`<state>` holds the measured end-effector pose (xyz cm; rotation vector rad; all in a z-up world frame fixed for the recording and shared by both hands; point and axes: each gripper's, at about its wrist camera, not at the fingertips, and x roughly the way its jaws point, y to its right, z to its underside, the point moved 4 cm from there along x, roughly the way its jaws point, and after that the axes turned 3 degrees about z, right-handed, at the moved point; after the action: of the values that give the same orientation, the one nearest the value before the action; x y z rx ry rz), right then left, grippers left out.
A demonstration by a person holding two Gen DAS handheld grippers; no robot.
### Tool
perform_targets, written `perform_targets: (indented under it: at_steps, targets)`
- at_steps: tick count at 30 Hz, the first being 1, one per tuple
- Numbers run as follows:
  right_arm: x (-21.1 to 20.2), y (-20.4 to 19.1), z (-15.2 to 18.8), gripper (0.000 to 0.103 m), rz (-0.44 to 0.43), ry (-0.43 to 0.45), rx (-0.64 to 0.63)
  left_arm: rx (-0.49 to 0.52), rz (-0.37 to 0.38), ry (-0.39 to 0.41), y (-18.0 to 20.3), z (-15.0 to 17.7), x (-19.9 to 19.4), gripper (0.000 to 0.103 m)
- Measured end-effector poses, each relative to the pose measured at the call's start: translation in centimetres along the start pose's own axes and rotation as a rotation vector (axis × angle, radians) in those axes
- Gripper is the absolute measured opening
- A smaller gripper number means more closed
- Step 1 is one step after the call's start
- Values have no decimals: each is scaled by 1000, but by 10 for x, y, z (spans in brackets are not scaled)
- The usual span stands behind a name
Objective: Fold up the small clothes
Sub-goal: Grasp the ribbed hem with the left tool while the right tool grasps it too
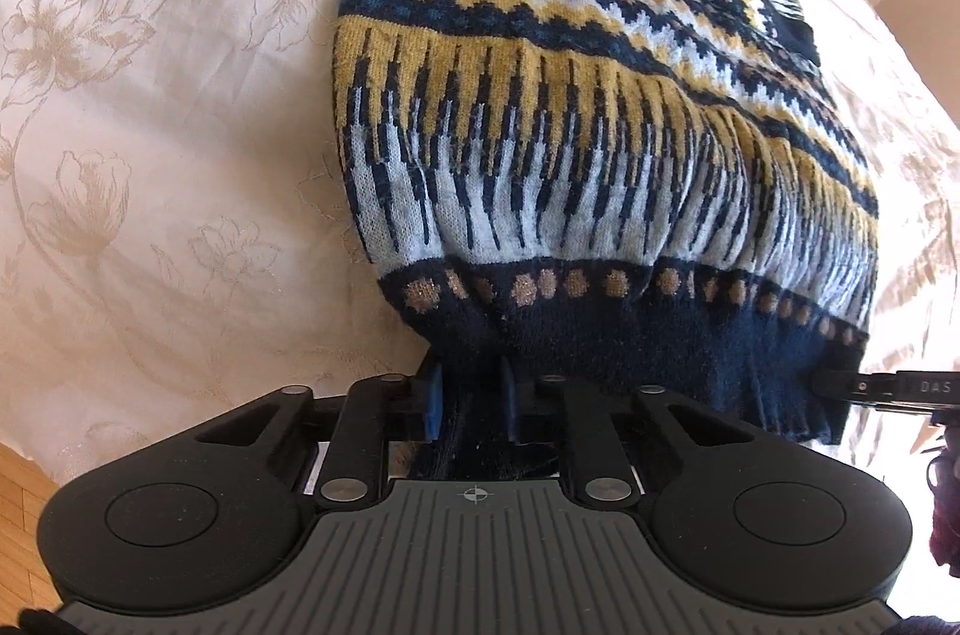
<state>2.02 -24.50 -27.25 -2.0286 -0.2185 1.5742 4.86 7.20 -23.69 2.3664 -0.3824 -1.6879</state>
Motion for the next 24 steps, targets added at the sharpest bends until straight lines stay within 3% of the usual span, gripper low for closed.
perform_targets:
  at_steps: [11,17,24]
  targets:
    - [-62,-23,-19,12,-178,119,-11,-37,61,116,18,-25,-54,9]
    - [-96,-38,-67,12,-267,234,15,-68,82,232,32,-69,-84,9]
    - [-96,-49,-146,12,-340,316,42,-109,97,359,37,-141,-93,9]
